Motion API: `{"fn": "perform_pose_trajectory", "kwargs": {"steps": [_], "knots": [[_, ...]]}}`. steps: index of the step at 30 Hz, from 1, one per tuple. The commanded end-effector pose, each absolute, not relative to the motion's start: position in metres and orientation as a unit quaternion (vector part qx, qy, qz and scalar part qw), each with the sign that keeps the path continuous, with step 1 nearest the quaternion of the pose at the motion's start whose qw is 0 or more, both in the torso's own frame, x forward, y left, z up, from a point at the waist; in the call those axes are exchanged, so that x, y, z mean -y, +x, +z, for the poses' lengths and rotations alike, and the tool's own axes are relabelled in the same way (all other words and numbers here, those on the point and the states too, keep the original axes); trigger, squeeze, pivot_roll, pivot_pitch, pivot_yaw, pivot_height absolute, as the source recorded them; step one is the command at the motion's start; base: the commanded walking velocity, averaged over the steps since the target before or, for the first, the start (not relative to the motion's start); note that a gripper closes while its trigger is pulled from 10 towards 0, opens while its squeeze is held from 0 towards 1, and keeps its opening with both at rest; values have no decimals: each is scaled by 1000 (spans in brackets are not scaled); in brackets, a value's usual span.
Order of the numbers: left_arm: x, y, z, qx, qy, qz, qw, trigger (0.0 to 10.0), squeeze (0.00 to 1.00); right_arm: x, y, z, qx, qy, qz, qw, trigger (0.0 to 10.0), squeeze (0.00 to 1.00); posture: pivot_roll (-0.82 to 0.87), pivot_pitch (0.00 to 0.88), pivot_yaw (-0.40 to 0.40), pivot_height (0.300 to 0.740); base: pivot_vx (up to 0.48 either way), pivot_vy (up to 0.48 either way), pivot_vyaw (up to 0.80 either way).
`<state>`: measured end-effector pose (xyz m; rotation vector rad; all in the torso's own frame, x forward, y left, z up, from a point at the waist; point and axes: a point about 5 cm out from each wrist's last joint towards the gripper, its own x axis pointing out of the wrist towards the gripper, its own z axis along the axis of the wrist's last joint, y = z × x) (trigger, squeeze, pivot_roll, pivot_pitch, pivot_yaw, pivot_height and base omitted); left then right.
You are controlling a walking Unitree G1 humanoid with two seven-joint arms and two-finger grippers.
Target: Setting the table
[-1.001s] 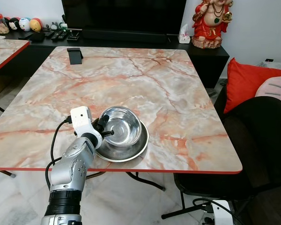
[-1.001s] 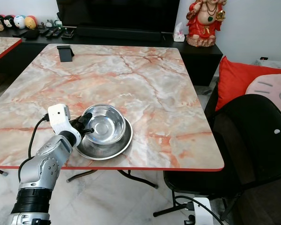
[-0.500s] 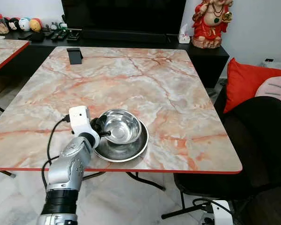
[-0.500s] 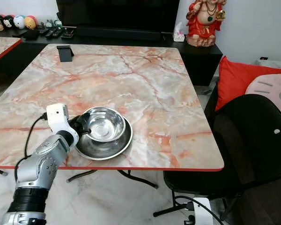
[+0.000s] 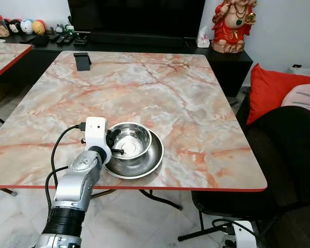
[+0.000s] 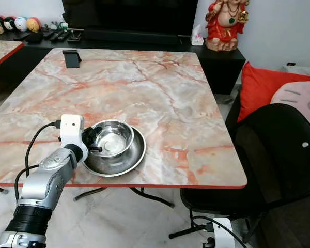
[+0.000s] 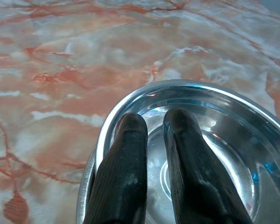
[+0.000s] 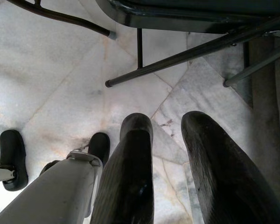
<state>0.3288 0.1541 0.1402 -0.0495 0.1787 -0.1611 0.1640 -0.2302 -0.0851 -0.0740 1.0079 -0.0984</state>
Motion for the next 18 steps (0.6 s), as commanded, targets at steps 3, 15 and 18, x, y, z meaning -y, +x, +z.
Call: {"fn": "perform_pose_trajectory", "kwargs": {"steps": [3,15,18], "knots": [[-151,329,139,-90,-31,-89,991,10000,0,232,164,-85,-484,-37,-48,873,10000,0,94,0,-60,740,0,0,0],[-143,328,143,-85,-71,-119,987,10000,0,232,164,-85,-484,-37,-47,873,10000,0,92,0,-58,740,0,0,0],[-141,329,149,-65,-85,-124,987,10000,0,232,164,-85,-484,-37,-47,873,10000,0,94,0,-61,740,0,0,0]]}}
